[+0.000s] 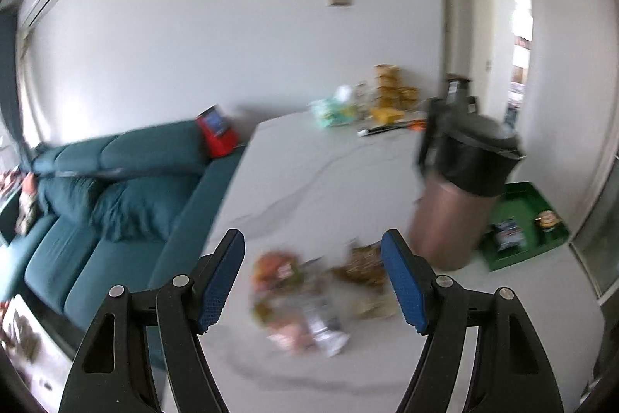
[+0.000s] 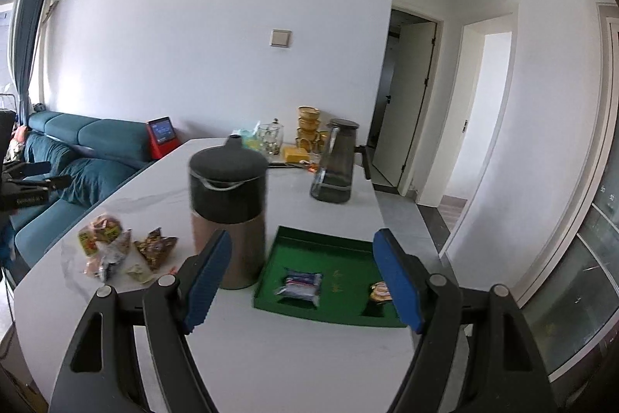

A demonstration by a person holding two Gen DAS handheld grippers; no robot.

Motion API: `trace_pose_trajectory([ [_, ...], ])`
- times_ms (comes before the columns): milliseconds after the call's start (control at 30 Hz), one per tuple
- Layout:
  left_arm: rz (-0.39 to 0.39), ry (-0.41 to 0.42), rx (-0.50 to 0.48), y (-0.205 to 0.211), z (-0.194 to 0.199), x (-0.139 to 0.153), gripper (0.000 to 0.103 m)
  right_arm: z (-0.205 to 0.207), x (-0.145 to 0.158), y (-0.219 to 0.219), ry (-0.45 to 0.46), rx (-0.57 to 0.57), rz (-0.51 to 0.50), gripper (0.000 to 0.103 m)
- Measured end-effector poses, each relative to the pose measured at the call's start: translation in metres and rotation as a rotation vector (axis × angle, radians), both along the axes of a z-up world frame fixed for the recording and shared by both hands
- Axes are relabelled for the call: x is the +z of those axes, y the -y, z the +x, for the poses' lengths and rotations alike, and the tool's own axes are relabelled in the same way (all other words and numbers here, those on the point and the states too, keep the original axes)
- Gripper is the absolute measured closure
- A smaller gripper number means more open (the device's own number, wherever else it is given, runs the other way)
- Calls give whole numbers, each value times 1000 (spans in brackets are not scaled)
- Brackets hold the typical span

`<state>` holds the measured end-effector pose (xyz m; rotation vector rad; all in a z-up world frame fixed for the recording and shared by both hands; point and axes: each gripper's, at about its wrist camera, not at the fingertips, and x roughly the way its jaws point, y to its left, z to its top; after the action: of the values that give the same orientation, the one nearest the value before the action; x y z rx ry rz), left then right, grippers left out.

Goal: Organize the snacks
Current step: 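Withdraw both open tools from the tray back toward the snacks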

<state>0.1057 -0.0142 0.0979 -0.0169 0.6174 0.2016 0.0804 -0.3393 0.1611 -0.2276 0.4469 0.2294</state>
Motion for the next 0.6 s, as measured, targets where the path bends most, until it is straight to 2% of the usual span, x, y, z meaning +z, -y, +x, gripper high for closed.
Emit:
trace_pose_trajectory([
  [167, -20, -50, 78, -47, -13, -26, 35, -20, -8, -28, 0, 12, 16, 2],
  [300, -42, -97, 103, -69, -27, -49, 35, -22, -29, -52, -32, 40, 38, 2],
  [600, -72, -203, 69, -75, -22, -92, 35, -17, -79, -96, -125, 129, 34, 2],
])
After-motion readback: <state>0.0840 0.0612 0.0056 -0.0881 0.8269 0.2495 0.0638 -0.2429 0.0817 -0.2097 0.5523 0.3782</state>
